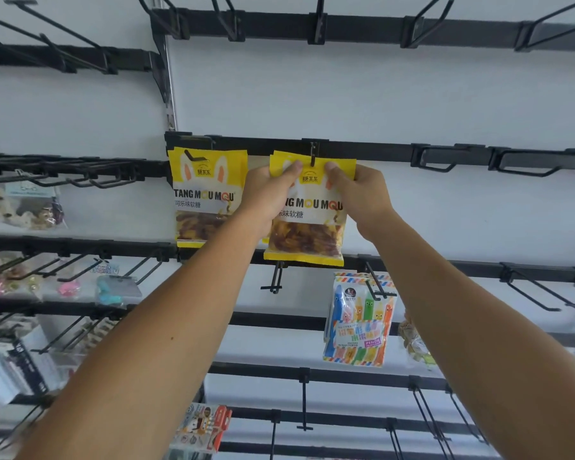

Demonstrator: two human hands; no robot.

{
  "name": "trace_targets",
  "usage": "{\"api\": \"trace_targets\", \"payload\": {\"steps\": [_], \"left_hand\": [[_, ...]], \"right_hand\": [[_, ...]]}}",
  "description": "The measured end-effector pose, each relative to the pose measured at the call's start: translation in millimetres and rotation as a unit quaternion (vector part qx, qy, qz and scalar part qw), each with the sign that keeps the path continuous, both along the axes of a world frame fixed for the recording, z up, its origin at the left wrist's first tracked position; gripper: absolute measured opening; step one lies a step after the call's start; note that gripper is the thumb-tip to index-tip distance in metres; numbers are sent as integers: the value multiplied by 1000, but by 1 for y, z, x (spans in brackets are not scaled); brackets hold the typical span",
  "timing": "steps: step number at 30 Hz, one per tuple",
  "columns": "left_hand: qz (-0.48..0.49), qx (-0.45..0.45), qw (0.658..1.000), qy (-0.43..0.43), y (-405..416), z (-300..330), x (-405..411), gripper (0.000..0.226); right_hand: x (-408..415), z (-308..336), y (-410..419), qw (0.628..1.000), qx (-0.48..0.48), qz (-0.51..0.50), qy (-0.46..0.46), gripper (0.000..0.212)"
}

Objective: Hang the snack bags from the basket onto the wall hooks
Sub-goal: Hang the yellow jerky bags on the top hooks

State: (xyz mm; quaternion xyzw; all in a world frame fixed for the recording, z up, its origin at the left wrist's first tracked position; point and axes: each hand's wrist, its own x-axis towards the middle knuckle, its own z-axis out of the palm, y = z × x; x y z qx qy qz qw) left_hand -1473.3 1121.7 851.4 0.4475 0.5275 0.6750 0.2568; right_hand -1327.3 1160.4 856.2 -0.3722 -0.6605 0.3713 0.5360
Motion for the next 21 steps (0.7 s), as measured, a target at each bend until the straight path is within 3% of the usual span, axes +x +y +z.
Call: {"api": "trace_targets", "payload": {"steps": [8, 15, 18, 21], "left_hand": [[85, -11, 996, 24, 25, -5, -5, 44], [141, 0, 983, 113, 23, -10, -6, 30], [170, 17, 970, 175, 11, -14, -4, 43], [191, 50, 936, 291, -7, -27, -4, 57]], "right_hand": [[-8, 2, 18, 994, 36, -91, -51, 20], [-9, -4, 18, 987, 57, -132, -72, 23], [-6, -10, 9, 983, 50, -142, -101, 34], [-5, -26, -4, 967, 92, -178, -158, 48]]}}
